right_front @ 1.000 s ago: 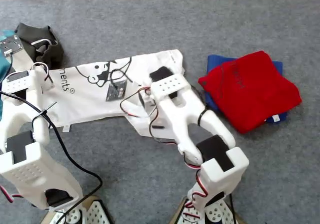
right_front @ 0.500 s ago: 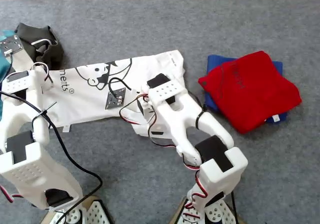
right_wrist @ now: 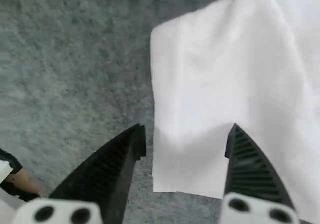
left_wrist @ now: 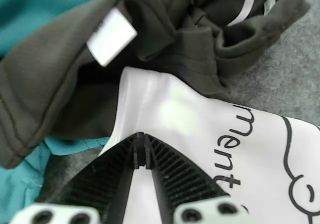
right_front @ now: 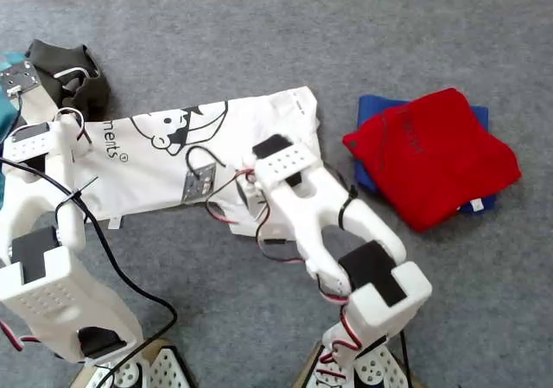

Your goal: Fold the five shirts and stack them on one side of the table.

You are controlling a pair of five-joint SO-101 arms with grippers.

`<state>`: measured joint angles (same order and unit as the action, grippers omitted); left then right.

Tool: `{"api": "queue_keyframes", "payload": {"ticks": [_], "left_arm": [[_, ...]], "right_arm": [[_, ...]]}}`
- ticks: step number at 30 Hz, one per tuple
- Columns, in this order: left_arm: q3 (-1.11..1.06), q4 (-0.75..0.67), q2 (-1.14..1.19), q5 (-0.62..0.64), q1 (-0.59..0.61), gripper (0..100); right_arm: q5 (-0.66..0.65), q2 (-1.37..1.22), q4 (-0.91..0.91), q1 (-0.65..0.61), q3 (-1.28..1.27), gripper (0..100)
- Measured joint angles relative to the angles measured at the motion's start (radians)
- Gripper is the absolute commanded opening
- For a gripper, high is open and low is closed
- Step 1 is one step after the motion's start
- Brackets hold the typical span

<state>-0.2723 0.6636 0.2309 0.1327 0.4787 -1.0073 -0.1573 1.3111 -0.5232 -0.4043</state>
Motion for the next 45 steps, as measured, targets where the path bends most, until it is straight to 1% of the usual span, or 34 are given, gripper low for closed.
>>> {"api": "queue_keyframes", "payload": {"ticks": [3, 9, 12, 14, 20, 28, 31, 38, 41, 45], "left_arm": [[0.0, 0.0, 0.0, 0.0, 0.0, 3], [0.0, 0.0, 0.0, 0.0, 0.0, 3], [0.0, 0.0, 0.0, 0.0, 0.0, 3], [0.0, 0.0, 0.0, 0.0, 0.0, 3], [0.0, 0.0, 0.0, 0.0, 0.0, 3], [0.0, 0.0, 0.0, 0.0, 0.0, 3], [0.0, 0.0, 0.0, 0.0, 0.0, 3], [0.0, 0.0, 0.0, 0.0, 0.0, 3], [0.0, 0.0, 0.0, 0.0, 0.0, 3], [0.0, 0.0, 0.0, 0.0, 0.0, 3]], "right_arm": [[0.0, 0.028, -0.048, -0.031, -0.074, 26.6], [0.037, 0.064, -0.209, -0.034, -0.189, 26.5], [0.041, 0.049, -0.229, -0.028, -0.195, 26.0], [0.041, 0.037, -0.229, -0.017, -0.183, 21.9], [0.044, 0.029, -0.247, 0.009, -0.157, 1.5], [0.044, 0.009, -0.269, 0.015, -0.133, 1.3], [0.051, -0.008, -0.249, 0.029, -0.097, 1.3], [0.061, -0.017, -0.086, 0.061, 0.091, 1.3], [0.026, -0.071, -0.005, 0.074, 0.192, 1.3], [-0.025, -0.192, 0.12, 0.087, 0.387, 1.3]]}}
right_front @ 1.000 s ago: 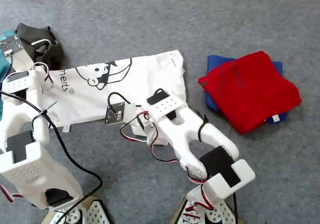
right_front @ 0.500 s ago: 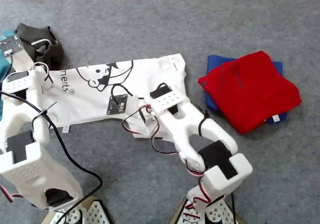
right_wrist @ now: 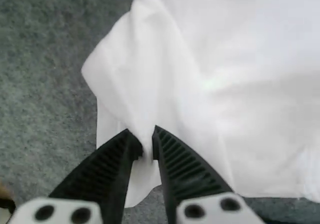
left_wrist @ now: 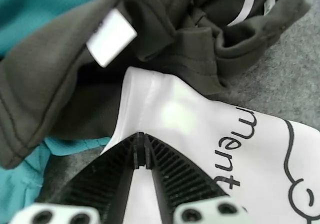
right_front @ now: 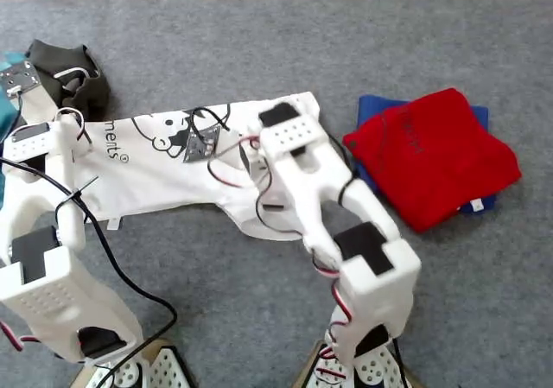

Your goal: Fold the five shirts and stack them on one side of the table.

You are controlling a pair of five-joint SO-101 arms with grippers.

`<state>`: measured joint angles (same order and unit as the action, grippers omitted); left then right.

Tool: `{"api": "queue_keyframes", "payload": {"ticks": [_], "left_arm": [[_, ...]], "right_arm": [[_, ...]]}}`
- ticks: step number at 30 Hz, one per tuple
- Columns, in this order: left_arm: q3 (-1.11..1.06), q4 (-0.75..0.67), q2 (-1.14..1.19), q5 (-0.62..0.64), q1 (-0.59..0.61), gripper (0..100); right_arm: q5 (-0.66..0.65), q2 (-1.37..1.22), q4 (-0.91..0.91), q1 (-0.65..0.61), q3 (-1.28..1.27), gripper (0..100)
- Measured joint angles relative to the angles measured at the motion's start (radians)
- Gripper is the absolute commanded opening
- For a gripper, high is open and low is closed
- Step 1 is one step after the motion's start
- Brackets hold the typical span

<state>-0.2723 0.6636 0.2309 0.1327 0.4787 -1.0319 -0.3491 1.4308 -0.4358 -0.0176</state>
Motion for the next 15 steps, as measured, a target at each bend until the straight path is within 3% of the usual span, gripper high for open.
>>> {"api": "queue_keyframes", "payload": {"ticks": [6, 15], "left_arm": [[0.0, 0.0, 0.0, 0.0, 0.0, 3], [0.0, 0.0, 0.0, 0.0, 0.0, 3]], "right_arm": [[-0.058, -0.173, 0.21, 0.002, 0.255, 1.3], [-0.064, -0.183, 0.245, 0.0, 0.206, 1.5]]}}
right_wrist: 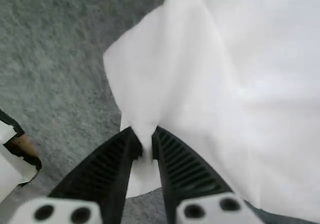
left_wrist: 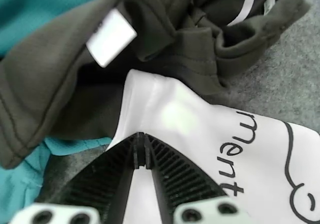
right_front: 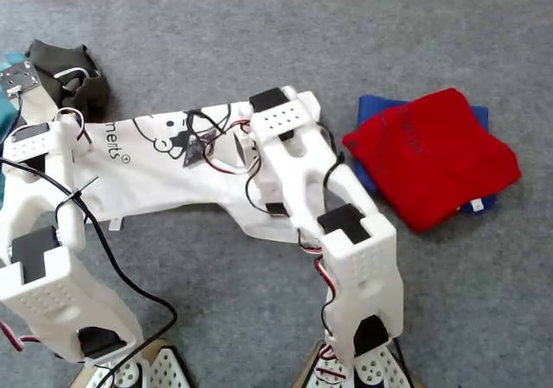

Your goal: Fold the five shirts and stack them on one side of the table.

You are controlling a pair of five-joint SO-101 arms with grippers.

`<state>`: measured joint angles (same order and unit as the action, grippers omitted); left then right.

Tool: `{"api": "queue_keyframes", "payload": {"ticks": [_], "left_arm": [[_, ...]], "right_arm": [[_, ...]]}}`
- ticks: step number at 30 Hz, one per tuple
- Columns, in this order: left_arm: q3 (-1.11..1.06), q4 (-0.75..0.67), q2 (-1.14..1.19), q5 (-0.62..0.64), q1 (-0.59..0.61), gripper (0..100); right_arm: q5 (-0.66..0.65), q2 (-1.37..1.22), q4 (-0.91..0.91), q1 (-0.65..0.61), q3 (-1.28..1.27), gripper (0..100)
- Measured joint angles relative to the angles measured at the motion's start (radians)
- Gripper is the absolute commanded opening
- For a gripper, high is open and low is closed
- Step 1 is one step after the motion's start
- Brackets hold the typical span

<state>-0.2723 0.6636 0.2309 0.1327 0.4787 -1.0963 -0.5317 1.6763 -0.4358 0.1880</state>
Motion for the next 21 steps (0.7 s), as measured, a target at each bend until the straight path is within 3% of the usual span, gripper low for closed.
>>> {"api": "queue_keyframes", "payload": {"ticks": [3, 10, 21], "left_arm": [[0.0, 0.0, 0.0, 0.0, 0.0, 3], [0.0, 0.0, 0.0, 0.0, 0.0, 3], [0.0, 0.0, 0.0, 0.0, 0.0, 3]], "right_arm": [[0.0, 0.0, -0.023, -0.025, -0.048, 2.3], [0.003, 0.095, -0.181, -0.055, -0.261, 19.7], [0.071, 0.212, -0.376, -0.068, -0.491, 20.2]]}}
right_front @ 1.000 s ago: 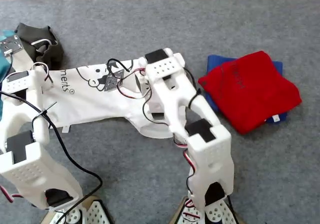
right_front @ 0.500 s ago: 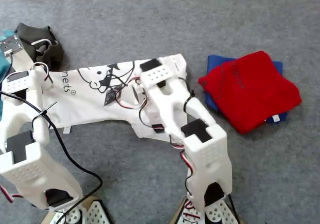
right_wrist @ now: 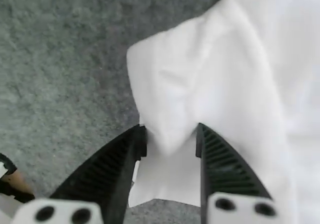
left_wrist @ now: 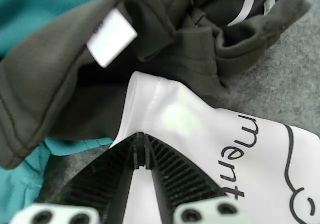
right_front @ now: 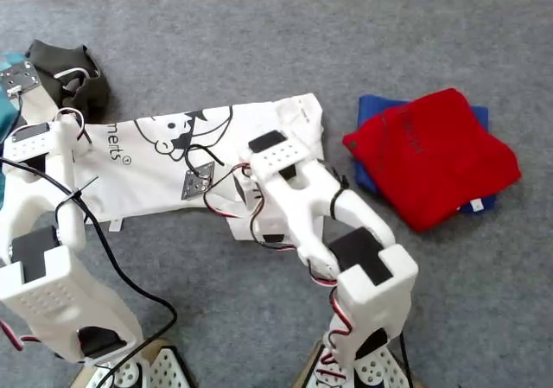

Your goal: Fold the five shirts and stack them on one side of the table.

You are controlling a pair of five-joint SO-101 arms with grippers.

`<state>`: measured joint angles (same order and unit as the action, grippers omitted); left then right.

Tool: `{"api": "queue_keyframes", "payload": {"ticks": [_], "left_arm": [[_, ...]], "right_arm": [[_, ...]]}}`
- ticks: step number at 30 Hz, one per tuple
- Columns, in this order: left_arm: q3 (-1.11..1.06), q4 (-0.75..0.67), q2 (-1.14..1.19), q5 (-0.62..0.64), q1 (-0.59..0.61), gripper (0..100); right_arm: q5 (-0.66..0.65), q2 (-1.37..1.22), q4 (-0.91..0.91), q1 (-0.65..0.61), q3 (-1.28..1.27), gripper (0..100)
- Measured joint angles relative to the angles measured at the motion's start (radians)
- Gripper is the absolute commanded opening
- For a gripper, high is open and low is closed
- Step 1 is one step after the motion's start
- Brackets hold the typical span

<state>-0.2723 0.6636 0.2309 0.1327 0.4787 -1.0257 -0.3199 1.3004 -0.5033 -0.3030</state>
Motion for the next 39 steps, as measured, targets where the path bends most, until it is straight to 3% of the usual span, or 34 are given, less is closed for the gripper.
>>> {"api": "queue_keyframes", "payload": {"ticks": [39], "left_arm": [[0.0, 0.0, 0.0, 0.0, 0.0, 3]], "right_arm": [[0.218, 0.014, -0.069, -0.064, -0.071, 20.6]]}}
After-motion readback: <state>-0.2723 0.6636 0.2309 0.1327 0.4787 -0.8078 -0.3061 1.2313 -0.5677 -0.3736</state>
